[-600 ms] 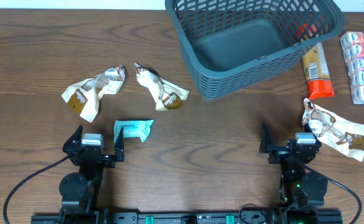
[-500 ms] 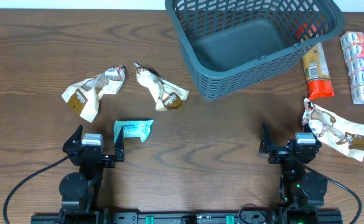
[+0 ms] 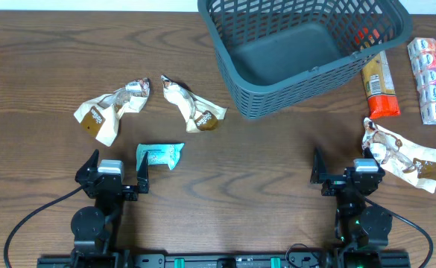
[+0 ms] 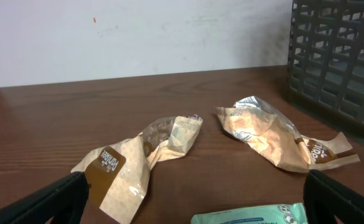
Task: Pack container
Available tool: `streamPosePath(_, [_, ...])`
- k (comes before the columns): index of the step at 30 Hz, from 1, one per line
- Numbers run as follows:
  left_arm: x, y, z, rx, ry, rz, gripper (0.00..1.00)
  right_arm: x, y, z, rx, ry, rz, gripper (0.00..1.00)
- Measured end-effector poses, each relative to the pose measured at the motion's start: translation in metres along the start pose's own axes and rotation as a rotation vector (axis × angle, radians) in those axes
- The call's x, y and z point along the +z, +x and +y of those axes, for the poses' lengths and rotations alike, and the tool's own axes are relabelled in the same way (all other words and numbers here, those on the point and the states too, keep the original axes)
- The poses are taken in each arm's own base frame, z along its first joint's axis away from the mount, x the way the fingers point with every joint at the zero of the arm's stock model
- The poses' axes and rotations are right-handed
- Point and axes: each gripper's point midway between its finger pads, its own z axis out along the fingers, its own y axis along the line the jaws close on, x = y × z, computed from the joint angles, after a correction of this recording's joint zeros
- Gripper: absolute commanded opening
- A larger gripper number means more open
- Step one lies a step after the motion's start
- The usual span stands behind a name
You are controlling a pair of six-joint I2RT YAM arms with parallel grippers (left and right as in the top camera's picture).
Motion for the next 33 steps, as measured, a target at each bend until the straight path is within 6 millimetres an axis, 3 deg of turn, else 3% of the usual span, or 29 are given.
streamPosePath(25, [0.000,-0.001,-0.001,0.000,0.005,-0.004,0.99,0.000,0.000,0.000,0.000,0.000,0.000,0.99])
streamPosePath(28, [0.000,-0.003,-0.010,0.000,0.057,-0.012,0.99,0.000,0.000,0.000,0.000,0.000,0.000,0.99])
streamPosePath(33, [-0.005,-0.007,-0.041,-0.080,0.245,-0.025,0.99,0.000,0.000,0.000,0.000,0.000,0.000,0.99])
